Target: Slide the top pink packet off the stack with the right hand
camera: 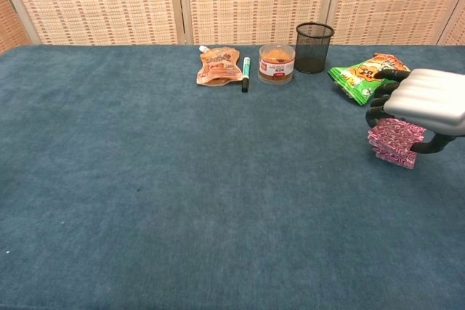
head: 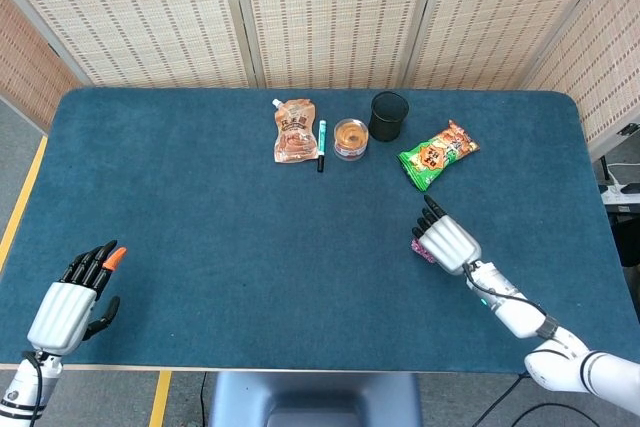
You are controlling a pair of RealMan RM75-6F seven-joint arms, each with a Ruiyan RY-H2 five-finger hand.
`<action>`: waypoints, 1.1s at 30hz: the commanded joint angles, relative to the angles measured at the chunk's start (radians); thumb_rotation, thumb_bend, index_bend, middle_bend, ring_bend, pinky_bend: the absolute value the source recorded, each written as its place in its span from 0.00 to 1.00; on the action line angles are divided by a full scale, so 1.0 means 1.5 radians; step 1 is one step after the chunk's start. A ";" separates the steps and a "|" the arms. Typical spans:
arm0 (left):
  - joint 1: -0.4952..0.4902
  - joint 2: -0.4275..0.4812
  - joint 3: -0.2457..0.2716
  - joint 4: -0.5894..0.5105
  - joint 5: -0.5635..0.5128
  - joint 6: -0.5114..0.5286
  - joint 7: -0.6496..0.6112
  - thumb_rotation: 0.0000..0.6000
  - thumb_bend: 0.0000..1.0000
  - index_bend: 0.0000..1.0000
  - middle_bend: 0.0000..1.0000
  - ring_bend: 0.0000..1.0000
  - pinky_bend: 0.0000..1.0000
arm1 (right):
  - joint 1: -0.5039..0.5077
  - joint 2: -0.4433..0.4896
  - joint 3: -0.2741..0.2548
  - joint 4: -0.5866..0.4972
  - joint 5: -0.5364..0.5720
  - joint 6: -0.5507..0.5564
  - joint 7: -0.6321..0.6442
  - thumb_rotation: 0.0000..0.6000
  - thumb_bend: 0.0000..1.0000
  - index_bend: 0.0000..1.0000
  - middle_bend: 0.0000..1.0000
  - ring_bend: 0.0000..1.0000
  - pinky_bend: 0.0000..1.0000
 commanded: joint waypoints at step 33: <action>0.001 0.005 0.004 -0.004 0.009 0.003 -0.008 1.00 0.48 0.00 0.01 0.09 0.16 | 0.034 -0.048 0.006 -0.108 0.020 -0.053 -0.151 1.00 0.21 0.00 0.03 0.00 0.01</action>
